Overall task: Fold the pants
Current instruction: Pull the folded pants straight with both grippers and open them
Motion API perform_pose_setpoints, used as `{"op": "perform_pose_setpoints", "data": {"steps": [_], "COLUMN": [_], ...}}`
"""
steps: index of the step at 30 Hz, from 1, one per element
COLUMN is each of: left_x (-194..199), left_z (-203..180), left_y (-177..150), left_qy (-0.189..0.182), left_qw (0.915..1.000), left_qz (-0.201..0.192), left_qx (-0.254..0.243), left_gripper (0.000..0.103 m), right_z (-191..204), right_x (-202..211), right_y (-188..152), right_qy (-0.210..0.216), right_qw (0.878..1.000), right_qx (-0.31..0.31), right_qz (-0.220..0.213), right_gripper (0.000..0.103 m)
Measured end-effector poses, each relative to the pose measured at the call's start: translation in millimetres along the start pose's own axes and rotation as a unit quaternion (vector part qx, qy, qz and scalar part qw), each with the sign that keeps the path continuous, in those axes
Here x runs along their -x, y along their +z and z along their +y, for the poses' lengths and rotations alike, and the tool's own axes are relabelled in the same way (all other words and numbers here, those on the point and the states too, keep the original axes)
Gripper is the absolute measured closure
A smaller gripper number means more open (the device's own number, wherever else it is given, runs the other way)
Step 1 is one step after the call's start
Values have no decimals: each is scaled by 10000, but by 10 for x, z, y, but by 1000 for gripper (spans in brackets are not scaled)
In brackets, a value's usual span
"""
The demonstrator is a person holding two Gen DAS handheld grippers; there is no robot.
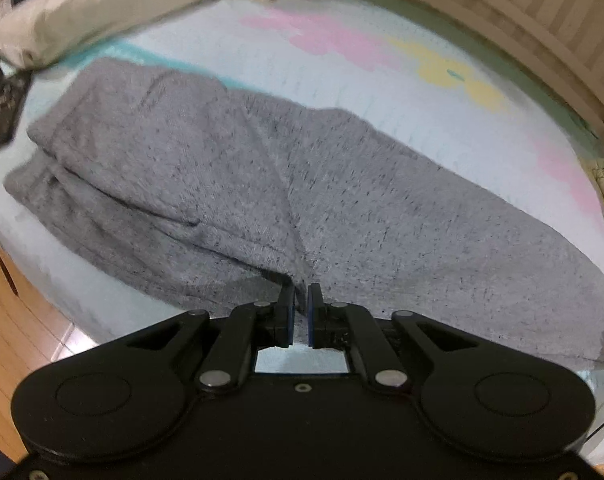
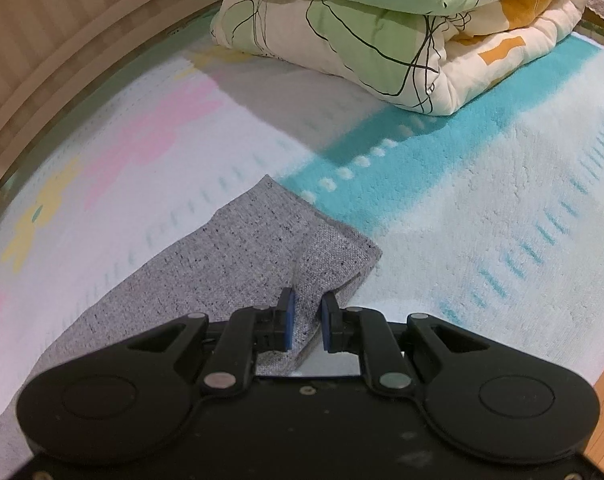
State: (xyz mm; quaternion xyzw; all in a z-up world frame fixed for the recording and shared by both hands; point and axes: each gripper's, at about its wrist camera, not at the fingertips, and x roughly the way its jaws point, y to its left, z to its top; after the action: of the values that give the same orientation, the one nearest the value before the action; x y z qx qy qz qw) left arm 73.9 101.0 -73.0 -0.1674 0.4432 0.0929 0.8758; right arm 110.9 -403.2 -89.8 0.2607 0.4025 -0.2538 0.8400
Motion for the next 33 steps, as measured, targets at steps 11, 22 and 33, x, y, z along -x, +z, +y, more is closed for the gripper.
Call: {"op": "perform_pose_setpoints", "data": {"steps": [11,22,33], "left_x": [-38,-114,-191], "left_z": [369,728,816], "left_y": [140,405,341], "left_qy": [-50,370,388], "left_qw": [9947,9886,9818], "left_qz": [38,-202,-114], "left_qx": [1030,1449,1858], "left_gripper": [91,59,55], "right_z": [-17,-20,-23], "right_x": [-32,-84,-134], "right_y": [-2,-1,-30], "right_qy": [14,67,91], "right_qw": [9999,9999,9999], "right_qx": [-66,46,66], "right_qz": [81,109,110], "right_gripper": [89,88,88]}}
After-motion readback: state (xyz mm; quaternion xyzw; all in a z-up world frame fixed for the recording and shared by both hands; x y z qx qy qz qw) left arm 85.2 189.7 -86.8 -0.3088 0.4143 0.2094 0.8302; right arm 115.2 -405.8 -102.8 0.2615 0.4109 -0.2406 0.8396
